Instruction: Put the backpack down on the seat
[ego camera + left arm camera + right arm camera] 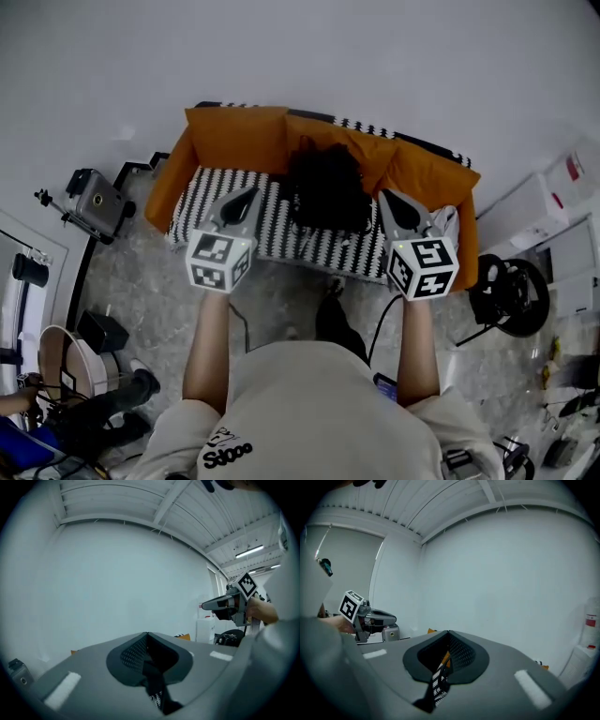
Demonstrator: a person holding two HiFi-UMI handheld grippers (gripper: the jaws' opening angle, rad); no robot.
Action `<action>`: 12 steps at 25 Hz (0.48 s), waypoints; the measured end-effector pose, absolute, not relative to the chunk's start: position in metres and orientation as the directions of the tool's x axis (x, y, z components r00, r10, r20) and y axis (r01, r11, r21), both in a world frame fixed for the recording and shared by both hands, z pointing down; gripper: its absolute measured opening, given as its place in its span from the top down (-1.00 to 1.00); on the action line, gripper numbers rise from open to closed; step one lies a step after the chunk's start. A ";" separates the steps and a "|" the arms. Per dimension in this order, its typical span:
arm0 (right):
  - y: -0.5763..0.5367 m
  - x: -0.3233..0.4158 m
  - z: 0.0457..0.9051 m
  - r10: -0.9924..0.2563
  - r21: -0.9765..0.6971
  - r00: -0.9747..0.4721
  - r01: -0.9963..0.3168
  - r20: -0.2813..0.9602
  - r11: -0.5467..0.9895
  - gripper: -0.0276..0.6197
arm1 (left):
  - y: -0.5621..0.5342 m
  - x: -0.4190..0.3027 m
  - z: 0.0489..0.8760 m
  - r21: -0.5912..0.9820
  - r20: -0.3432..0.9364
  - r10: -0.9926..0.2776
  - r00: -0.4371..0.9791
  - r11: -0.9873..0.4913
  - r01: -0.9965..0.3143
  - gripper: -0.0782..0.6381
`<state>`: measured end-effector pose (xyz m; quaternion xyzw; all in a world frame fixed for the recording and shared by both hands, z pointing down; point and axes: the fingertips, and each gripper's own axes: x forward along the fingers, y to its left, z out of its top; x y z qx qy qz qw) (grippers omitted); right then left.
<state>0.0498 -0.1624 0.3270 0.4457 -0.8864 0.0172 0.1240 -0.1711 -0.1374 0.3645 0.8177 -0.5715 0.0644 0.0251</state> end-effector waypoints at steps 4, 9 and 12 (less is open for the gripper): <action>-0.145 0.041 0.314 -0.775 0.119 -0.594 -0.772 0.217 0.625 0.91 | -0.123 -0.166 0.348 -0.065 0.108 -0.935 0.338 -0.345 -0.936 0.75; -0.129 0.035 0.297 -0.768 0.146 -0.611 -0.756 0.192 0.638 0.91 | -0.110 -0.161 0.327 -0.122 0.086 -0.937 0.338 -0.347 -0.930 0.75; -0.122 0.035 0.291 -0.764 0.155 -0.620 -0.749 0.180 0.644 0.91 | -0.103 -0.155 0.317 -0.159 0.075 -0.935 0.348 -0.355 -0.921 0.75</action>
